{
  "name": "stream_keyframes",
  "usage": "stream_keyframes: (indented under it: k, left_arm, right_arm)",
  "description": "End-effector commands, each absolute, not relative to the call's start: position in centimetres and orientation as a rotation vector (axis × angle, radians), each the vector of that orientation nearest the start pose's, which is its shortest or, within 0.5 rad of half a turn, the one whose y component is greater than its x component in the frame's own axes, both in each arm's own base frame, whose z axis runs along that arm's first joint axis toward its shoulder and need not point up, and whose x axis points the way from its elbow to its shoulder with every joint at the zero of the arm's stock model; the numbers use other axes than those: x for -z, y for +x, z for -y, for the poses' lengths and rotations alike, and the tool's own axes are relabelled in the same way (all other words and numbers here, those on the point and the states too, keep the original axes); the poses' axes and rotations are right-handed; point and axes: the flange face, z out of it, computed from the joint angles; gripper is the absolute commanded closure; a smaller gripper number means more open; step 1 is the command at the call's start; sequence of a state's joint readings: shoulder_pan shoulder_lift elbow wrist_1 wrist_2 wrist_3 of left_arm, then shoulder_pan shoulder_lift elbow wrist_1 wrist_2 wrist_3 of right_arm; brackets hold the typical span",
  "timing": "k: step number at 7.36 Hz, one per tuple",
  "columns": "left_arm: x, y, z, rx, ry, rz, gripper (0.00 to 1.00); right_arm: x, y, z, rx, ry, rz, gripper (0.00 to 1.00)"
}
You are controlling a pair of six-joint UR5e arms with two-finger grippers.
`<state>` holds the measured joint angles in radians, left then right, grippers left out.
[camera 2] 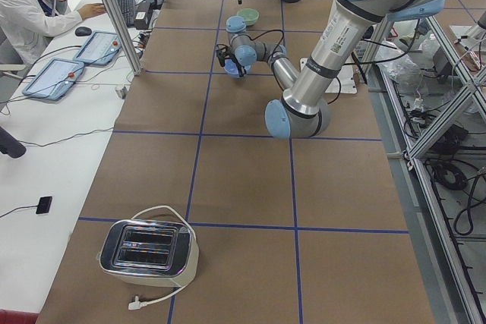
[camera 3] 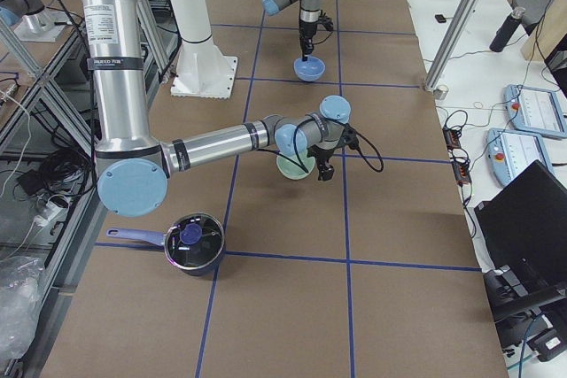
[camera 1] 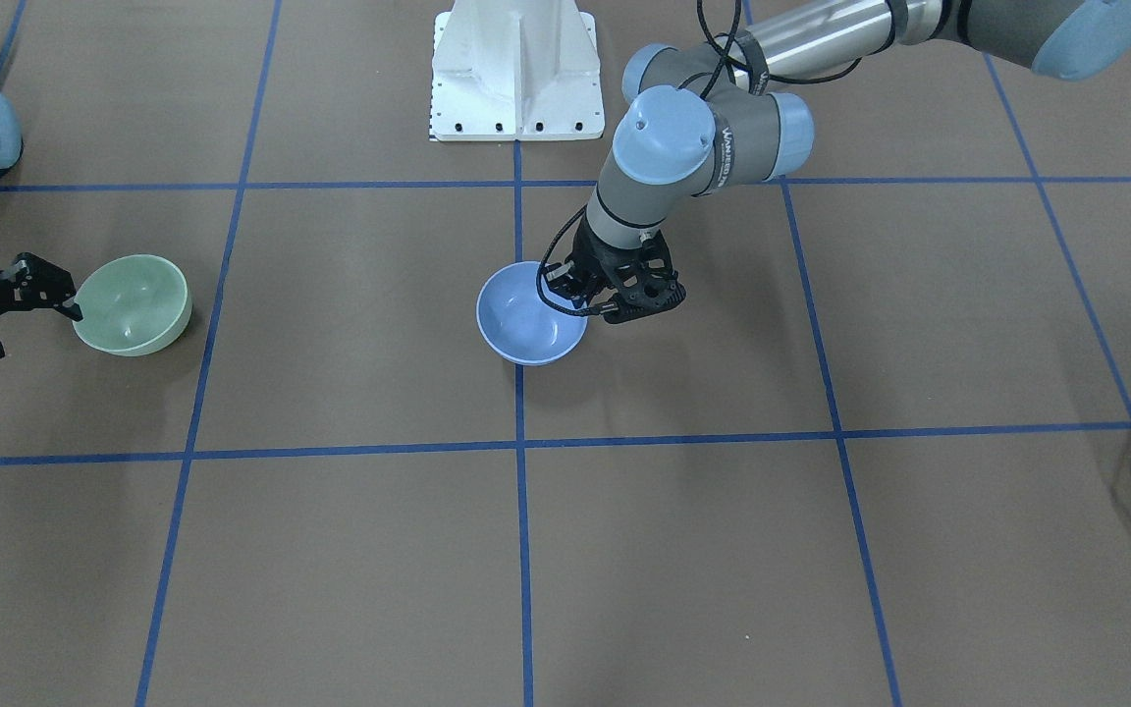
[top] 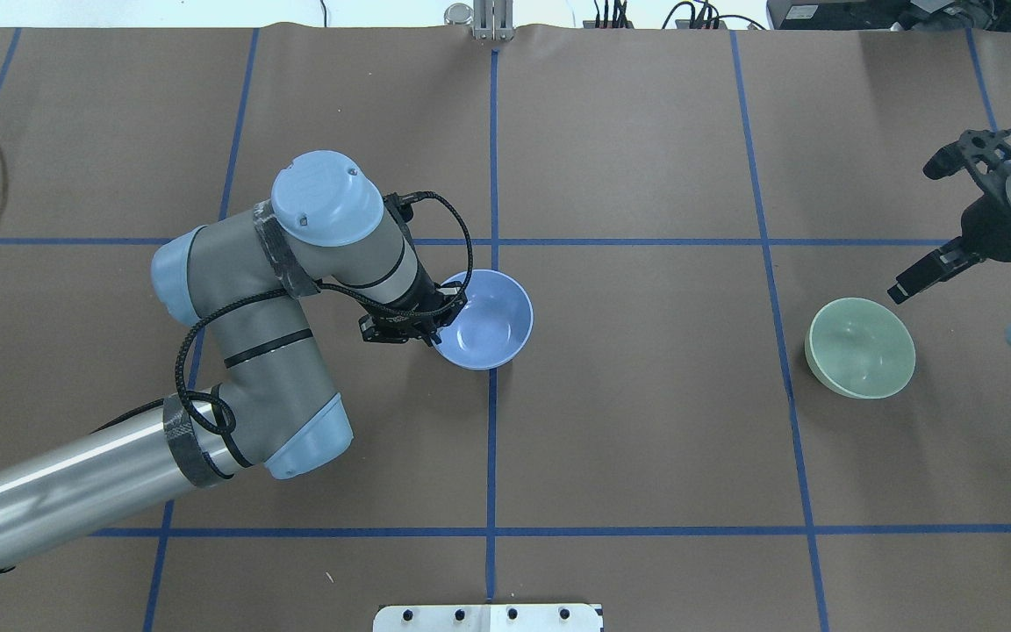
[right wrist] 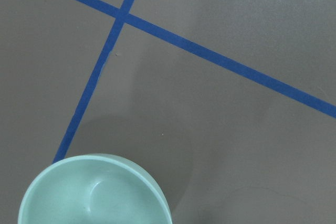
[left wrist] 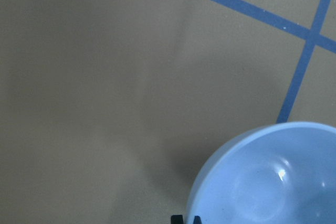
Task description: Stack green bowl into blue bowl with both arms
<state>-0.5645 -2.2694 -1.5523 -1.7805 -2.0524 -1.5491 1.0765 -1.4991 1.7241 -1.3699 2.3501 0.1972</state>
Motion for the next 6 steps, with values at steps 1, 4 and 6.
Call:
stream_keyframes:
  k: [1, 4, 6]
  left_arm:
    - [-21.85, 56.64, 44.62, 0.277, -0.166, -0.959, 0.92]
    - [-21.74, 56.63, 44.61, 0.264, -0.156, -0.977, 0.58]
    - [-21.60, 56.49, 44.60, 0.255, -0.139, -1.002, 0.14]
  right_arm:
    - [-52.33, -20.16, 49.44, 0.443, 0.133, 0.876, 0.03]
    - [-52.34, -20.86, 49.17, 0.440, 0.133, 0.884, 0.03]
    - [-52.42, -20.86, 49.17, 0.439, 0.132, 0.883, 0.03]
